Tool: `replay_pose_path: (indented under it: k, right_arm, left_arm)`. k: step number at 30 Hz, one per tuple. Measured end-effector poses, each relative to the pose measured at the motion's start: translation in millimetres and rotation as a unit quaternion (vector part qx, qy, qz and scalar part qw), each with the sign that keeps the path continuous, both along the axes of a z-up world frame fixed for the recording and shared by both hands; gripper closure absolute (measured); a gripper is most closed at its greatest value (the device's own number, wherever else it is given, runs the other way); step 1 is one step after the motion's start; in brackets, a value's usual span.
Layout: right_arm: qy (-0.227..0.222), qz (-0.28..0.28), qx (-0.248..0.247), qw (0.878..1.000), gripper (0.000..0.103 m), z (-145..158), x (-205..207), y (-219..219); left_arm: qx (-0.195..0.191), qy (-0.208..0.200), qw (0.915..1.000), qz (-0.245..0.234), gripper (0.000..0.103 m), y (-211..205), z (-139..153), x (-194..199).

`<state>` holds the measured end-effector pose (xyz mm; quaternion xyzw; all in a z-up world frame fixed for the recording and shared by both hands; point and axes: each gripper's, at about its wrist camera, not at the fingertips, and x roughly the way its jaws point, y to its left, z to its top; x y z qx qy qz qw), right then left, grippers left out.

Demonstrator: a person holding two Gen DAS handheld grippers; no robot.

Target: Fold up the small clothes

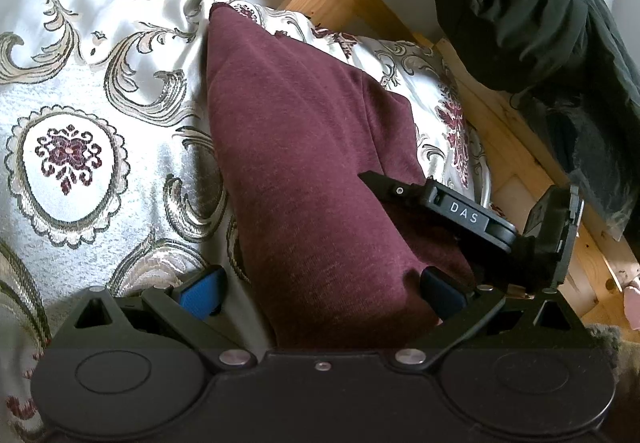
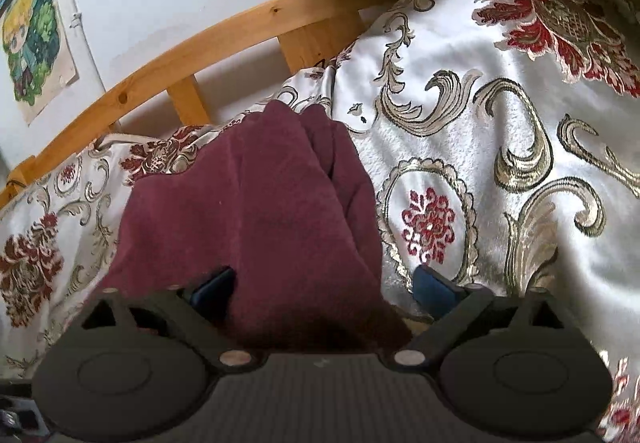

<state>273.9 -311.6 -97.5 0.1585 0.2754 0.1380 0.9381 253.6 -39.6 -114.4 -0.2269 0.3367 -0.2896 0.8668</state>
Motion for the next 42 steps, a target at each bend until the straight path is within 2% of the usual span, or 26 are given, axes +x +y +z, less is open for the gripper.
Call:
replay_pose_path:
  k: [2, 5, 7, 9, 10, 12, 15, 16, 17, 19, 22, 25, 31, 36, 40, 42]
  right_arm:
    - [0.005, 0.003, 0.002, 1.000, 0.025, 4, -1, 1]
    - [0.007, 0.001, -0.008, 1.000, 0.034, 12, -6, 4]
    - [0.001, -0.001, -0.014, 1.000, 0.041, 16, -10, 6]
    - [-0.012, -0.003, -0.030, 0.999, 0.058, 21, -16, 8]
    - [-0.020, -0.006, -0.040, 0.999, 0.062, 24, -19, 10]
    - [-0.031, -0.011, -0.044, 0.998, 0.068, 29, -25, 13]
    - [-0.059, -0.016, -0.049, 0.997, 0.072, 42, -39, 20]
    - [-0.070, -0.016, -0.054, 0.996, 0.073, 47, -43, 23]
    - [-0.080, -0.013, -0.056, 0.995, 0.078, 53, -48, 26]
    - [-0.103, 0.008, -0.044, 0.994, 0.078, 65, -55, 34]
    - [-0.145, 0.032, -0.073, 0.986, 0.078, 83, -67, 56]
    - [-0.172, 0.052, -0.075, 0.981, 0.079, 98, -70, 76]
    - [-0.187, 0.068, -0.038, 0.979, 0.079, 114, -47, 102]
    - [-0.148, 0.081, -0.025, 0.985, 0.080, 102, -8, 119]
    - [-0.103, 0.071, -0.045, 0.991, 0.080, 74, 10, 128]
    - [-0.090, 0.051, -0.046, 0.994, 0.076, 62, 11, 122]
  left_arm:
    - [-0.007, 0.008, 0.9999, 0.000, 0.001, 2, 1, 2]
    - [-0.018, 0.023, 0.9995, 0.007, 0.010, 7, 2, 5]
    - [-0.024, 0.033, 0.9991, 0.009, 0.021, 9, 2, 7]
    - [-0.035, 0.040, 0.9986, 0.005, 0.032, 11, 3, 8]
    - [-0.035, 0.042, 0.9985, 0.007, 0.035, 11, 3, 8]
    - [-0.031, 0.038, 0.9988, 0.008, 0.040, 11, 4, 7]
    - [-0.029, 0.014, 0.9995, 0.007, 0.051, 10, 13, 0]
    - [-0.025, 0.003, 0.9997, 0.006, 0.052, 9, 18, -2]
    - [-0.020, -0.006, 0.9998, 0.005, 0.053, 8, 23, -3]
    - [-0.009, -0.026, 0.9996, 0.006, 0.053, 6, 34, -7]
    - [-0.001, -0.056, 0.9984, 0.013, 0.054, 9, 49, -13]
    - [0.008, -0.080, 0.9964, 0.029, 0.054, 17, 63, -15]
    - [0.042, -0.124, 0.9894, 0.063, 0.054, 45, 88, -11]
    - [0.064, -0.116, 0.9859, 0.101, 0.054, 75, 86, 3]
    - [0.092, -0.063, 0.9853, 0.129, 0.053, 90, 64, 19]
    - [0.068, -0.038, 0.9865, 0.144, 0.052, 99, 55, 24]
